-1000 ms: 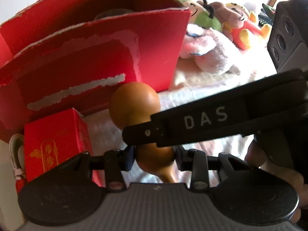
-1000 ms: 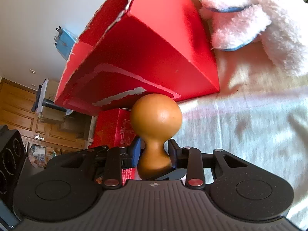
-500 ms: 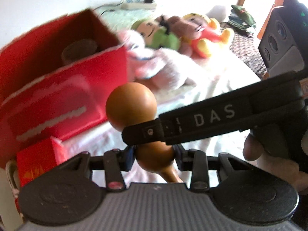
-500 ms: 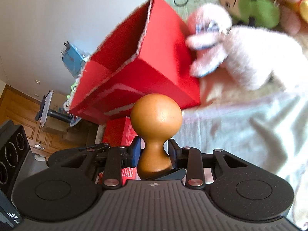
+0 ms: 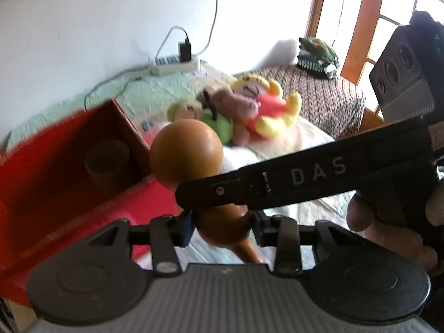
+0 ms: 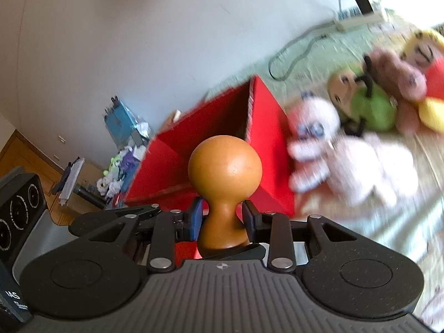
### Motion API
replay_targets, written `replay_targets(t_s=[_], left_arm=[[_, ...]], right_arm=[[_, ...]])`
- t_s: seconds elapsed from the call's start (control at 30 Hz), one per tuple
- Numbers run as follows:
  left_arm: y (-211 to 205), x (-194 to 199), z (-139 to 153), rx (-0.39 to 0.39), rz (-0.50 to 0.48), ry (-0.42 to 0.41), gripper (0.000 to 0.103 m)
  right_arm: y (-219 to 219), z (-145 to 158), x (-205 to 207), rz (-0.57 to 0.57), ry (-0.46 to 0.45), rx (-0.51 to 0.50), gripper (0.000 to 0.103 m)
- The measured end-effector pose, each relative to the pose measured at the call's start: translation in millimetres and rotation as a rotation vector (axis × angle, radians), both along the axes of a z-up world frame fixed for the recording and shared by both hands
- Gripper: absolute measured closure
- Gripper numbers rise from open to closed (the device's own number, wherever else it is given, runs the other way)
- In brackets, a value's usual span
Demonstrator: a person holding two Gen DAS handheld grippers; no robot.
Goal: Organize objects
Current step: 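Lift the gourd with the right gripper and carry it over the red box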
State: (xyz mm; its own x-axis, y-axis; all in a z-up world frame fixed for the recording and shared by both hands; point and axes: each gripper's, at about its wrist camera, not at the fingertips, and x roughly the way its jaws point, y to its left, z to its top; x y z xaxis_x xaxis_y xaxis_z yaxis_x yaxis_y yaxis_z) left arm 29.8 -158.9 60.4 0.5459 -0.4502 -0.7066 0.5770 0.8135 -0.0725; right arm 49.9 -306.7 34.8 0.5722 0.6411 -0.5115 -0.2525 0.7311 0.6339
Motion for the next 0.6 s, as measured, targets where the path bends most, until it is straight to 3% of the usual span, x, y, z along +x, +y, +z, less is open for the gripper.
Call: replay_targets(t_s=[0.3, 0.6], left_arm=[[47.1, 33.8, 32.8, 0.002, 0.040, -0.098, 0.065], [94.3, 94.6, 35.5, -0.013, 0.100, -0.067, 0.065]], right_arm=[[38.4, 34.4, 44.5, 0.040, -0.091, 0.007, 0.069], [90.1, 46.3, 108.3, 0.096, -0.080, -0.039, 0.069]])
